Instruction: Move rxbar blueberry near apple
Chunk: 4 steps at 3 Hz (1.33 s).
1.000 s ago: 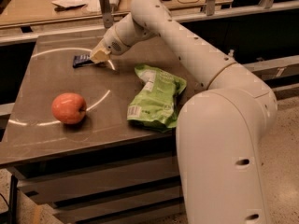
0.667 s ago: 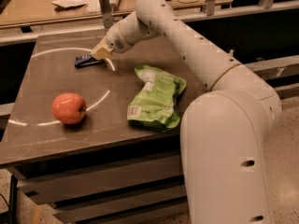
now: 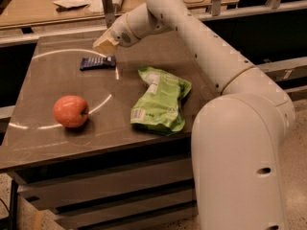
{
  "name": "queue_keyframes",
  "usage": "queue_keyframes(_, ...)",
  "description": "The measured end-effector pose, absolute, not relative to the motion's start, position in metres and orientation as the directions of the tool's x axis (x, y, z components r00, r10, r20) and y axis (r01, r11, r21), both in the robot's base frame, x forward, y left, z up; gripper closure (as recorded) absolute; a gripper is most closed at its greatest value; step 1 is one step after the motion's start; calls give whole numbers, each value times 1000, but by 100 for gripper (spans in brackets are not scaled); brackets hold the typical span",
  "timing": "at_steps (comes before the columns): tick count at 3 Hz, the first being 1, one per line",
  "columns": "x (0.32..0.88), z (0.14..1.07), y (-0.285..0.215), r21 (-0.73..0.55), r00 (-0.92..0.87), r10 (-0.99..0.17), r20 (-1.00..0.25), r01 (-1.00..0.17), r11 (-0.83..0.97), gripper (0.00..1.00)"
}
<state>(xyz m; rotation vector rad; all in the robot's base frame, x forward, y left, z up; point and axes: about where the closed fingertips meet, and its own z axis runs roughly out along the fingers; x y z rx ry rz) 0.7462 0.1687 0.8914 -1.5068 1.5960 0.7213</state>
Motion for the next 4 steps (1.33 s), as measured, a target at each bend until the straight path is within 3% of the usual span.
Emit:
queue_keyframes(1, 738, 898, 168, -122, 55, -516, -855, -988, 98, 100)
queue_keyframes(2, 731, 898, 168, -125, 67, -533, -844, -990, 72, 84)
queue_keyframes(4, 746, 881, 157, -86, 16, -540, -841, -991, 105, 38)
